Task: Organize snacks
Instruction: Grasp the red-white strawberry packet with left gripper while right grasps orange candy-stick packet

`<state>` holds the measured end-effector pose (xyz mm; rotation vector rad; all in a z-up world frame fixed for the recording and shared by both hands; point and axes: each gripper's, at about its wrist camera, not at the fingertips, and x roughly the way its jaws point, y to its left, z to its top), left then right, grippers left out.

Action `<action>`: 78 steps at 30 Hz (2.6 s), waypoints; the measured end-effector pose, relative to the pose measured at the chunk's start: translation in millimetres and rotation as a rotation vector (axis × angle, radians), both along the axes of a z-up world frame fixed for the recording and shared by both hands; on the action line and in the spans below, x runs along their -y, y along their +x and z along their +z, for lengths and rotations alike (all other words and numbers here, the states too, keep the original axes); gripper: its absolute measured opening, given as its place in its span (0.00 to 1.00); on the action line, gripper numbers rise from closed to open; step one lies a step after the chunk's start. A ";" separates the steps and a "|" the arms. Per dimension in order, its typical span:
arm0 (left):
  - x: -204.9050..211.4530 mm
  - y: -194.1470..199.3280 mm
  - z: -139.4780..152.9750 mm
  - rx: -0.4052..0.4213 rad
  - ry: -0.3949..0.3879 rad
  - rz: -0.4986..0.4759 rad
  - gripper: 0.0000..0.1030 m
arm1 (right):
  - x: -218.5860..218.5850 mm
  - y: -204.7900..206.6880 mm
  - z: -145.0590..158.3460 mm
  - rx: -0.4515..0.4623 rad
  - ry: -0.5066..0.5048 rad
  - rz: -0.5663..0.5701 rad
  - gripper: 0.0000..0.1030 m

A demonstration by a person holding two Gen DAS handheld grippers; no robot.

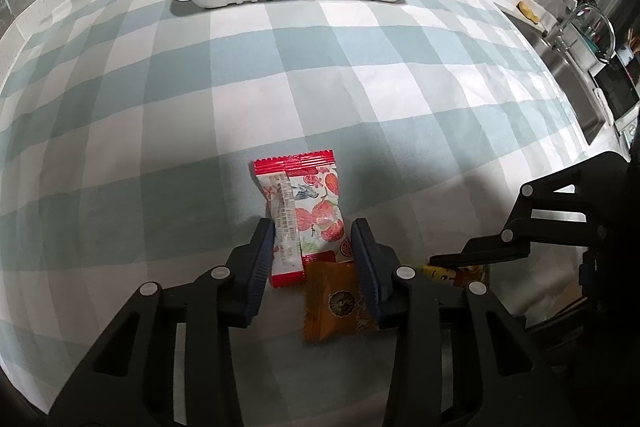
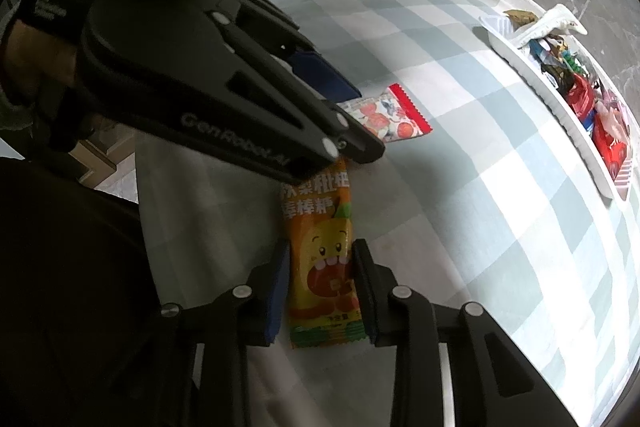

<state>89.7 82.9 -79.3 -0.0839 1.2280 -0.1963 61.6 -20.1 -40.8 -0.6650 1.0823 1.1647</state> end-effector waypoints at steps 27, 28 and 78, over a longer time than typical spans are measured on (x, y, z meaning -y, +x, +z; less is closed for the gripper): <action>-5.6 4.3 3.5 -0.022 -0.032 0.012 0.23 | 21.1 22.6 0.2 -0.048 0.015 -0.076 0.31; -5.7 5.6 2.0 -0.034 -0.042 0.016 0.23 | 21.6 23.8 -0.4 -0.052 0.014 -0.079 0.31; -1.7 40.2 13.7 0.007 -0.019 0.091 0.29 | 51.2 57.7 0.1 -0.213 0.100 -0.204 0.27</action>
